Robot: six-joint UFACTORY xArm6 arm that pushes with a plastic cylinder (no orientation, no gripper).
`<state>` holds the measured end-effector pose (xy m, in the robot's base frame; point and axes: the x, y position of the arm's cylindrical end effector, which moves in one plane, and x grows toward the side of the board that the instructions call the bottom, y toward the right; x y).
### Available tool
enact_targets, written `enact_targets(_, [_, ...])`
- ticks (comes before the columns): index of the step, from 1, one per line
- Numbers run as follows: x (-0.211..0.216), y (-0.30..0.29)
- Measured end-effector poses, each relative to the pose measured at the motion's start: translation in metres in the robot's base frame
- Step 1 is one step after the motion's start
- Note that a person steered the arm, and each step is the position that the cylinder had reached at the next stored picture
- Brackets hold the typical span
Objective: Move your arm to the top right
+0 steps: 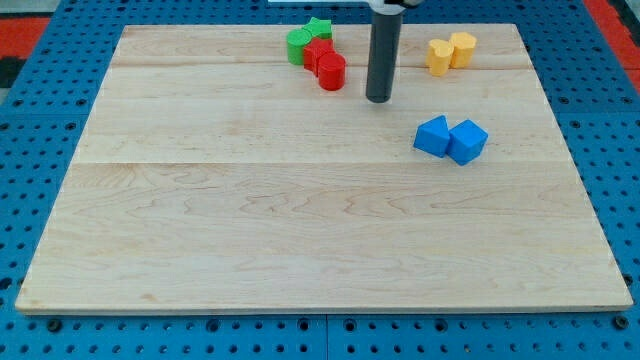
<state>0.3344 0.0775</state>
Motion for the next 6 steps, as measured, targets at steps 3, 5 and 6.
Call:
enact_targets(3, [-0.008, 0.067])
enact_targets(5, [-0.097, 0.243])
enact_targets(6, [-0.134, 0.230])
